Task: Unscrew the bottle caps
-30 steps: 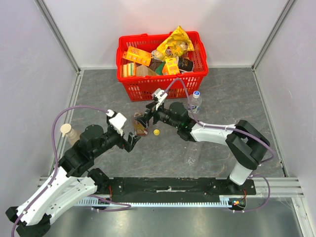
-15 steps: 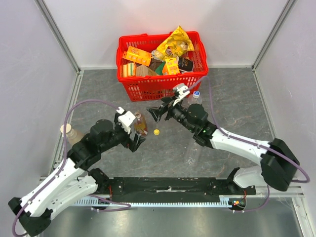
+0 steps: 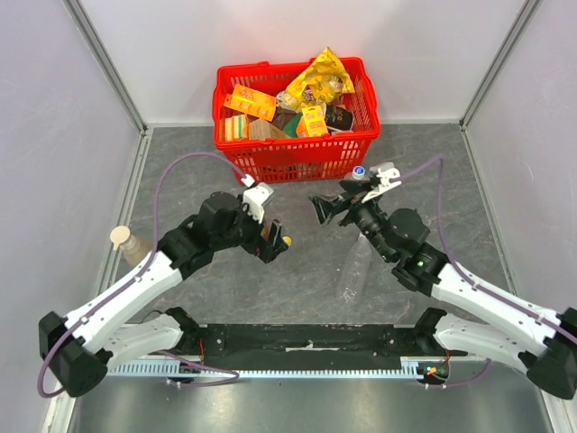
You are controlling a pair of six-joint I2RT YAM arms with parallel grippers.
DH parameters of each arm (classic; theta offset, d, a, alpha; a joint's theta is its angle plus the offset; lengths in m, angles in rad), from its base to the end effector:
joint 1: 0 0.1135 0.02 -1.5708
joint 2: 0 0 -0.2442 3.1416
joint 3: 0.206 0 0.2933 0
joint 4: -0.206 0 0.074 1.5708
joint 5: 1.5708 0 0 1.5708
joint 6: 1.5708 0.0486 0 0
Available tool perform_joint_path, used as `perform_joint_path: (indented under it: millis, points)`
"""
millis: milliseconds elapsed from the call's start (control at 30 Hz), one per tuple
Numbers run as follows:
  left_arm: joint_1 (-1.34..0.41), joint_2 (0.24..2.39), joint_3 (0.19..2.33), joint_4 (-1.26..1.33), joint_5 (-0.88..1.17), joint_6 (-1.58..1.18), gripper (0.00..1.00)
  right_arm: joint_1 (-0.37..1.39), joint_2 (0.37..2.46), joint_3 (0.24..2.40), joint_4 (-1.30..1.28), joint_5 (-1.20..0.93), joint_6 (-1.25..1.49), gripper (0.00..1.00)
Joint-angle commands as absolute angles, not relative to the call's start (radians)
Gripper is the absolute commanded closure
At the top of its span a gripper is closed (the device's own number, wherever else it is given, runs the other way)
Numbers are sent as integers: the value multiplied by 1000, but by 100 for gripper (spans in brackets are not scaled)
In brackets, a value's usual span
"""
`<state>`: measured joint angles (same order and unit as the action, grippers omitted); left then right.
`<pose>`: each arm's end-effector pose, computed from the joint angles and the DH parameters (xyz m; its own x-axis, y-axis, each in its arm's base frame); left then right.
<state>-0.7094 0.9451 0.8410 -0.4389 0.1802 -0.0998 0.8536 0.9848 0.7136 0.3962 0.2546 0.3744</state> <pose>0.2015 -0.1845 0.2783 -0.4655 0.2705 -0.8427 0.7144 0.6768 -0.1774 0.2049 0.2163 0.3129 -0.1304 0.3890 -0.9120 -0.5559 0.7329 0.3921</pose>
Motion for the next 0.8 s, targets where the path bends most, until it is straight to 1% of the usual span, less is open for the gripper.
perform_joint_path:
  millis: [0,333,533,767]
  points:
    - [-724,1069,933,-356,239,-235,2,851,873,712,333,356,357,2]
    - [-879,1367,1132,-368,141,-316,2,851,779,718,288,394,337,2]
    - [-1008,1557,1235,-380,88,-377,2,851,749,709,264,414,333,2]
    - [-1089,1684,1308,-413,22,-422,2,851,715,706,232,439,310,2]
